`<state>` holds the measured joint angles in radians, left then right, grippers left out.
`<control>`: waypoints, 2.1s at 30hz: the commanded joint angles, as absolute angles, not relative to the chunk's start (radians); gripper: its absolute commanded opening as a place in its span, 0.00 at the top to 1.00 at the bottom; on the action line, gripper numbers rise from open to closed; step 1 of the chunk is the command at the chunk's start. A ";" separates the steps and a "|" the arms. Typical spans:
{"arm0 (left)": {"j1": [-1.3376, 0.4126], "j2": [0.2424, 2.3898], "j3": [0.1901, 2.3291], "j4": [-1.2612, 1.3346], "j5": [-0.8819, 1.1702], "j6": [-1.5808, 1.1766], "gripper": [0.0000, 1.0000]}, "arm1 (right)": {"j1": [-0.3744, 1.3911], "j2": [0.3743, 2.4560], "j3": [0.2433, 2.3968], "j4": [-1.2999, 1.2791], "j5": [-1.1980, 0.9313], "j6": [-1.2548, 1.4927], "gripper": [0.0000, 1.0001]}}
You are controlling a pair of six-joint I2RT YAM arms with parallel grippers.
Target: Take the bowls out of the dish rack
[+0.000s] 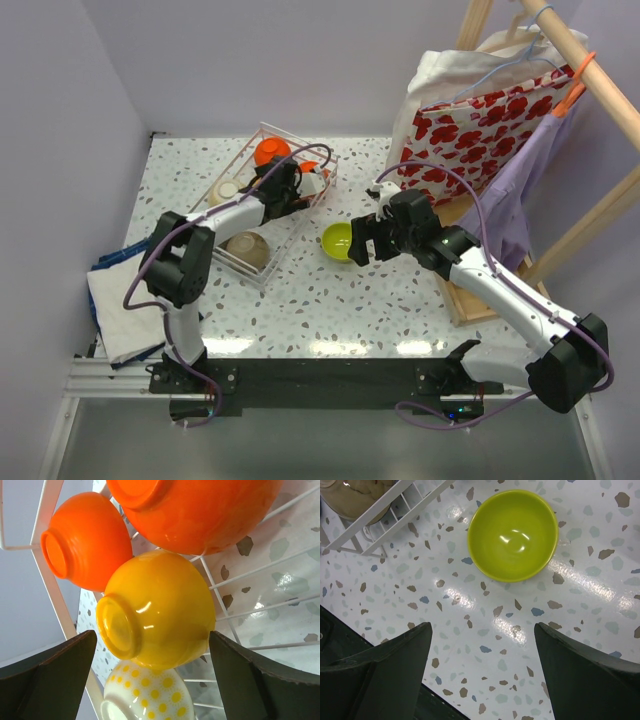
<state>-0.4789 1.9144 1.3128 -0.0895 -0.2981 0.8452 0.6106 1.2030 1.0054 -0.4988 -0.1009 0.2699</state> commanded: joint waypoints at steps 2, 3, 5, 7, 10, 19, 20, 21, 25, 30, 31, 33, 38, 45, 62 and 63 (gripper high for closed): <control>-0.472 1.870 1.305 -0.170 -0.230 0.936 0.00 | 0.615 1.172 1.000 -0.466 -0.123 0.282 0.12; -0.472 1.868 1.307 -0.172 -0.230 0.933 0.00 | 0.614 1.172 1.000 -0.465 -0.123 0.282 0.12; -0.471 1.859 1.307 -0.182 -0.219 0.925 0.00 | 0.614 1.170 1.000 -0.463 -0.124 0.285 0.12; -0.468 1.855 1.304 -0.178 -0.209 0.917 0.00 | 0.612 1.172 1.003 -0.462 -0.126 0.284 0.12; -0.462 1.855 1.302 -0.178 -0.222 0.908 0.00 | 0.614 1.169 1.008 -0.466 -0.126 0.284 0.12; -0.454 1.893 1.267 -0.081 -0.285 0.855 0.00 | 0.614 1.167 1.003 -0.465 -0.126 0.288 0.12; -0.454 1.899 1.266 -0.074 -0.287 0.844 0.00 | 0.614 1.167 1.003 -0.465 -0.126 0.290 0.12; -0.454 1.902 1.264 -0.072 -0.288 0.827 0.00 | 0.614 1.169 1.005 -0.463 -0.129 0.290 0.12; -0.454 1.913 1.252 -0.063 -0.291 0.798 0.00 | 0.614 1.173 1.008 -0.462 -0.130 0.288 0.12; -0.459 1.913 1.244 -0.057 -0.268 0.767 0.00 | 0.614 1.186 1.009 -0.456 -0.138 0.293 0.12; -0.466 1.917 1.240 -0.043 -0.276 0.764 0.00 | 0.614 1.187 1.009 -0.453 -0.141 0.296 0.12; -0.471 1.924 1.235 -0.029 -0.285 0.758 0.00 | 0.614 1.190 1.009 -0.448 -0.146 0.299 0.12; -0.477 1.944 1.229 -0.017 -0.334 0.749 0.00 | 0.614 1.184 1.006 -0.453 -0.141 0.296 0.12; -0.494 1.934 1.210 0.067 -0.380 0.765 0.12 | 0.614 1.186 1.000 -0.442 -0.146 0.304 0.12; -0.549 1.924 1.173 0.133 -0.451 0.876 0.19 | 0.614 1.166 0.982 -0.423 -0.152 0.313 0.12; -0.552 1.916 1.175 0.133 -0.459 0.876 0.20 | 0.614 1.166 0.980 -0.422 -0.155 0.313 0.12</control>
<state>-0.5171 1.9186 1.1851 0.1059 -0.4603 0.8455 0.6106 1.1946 0.9867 -0.4725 -0.1272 0.2977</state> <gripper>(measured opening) 0.829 0.877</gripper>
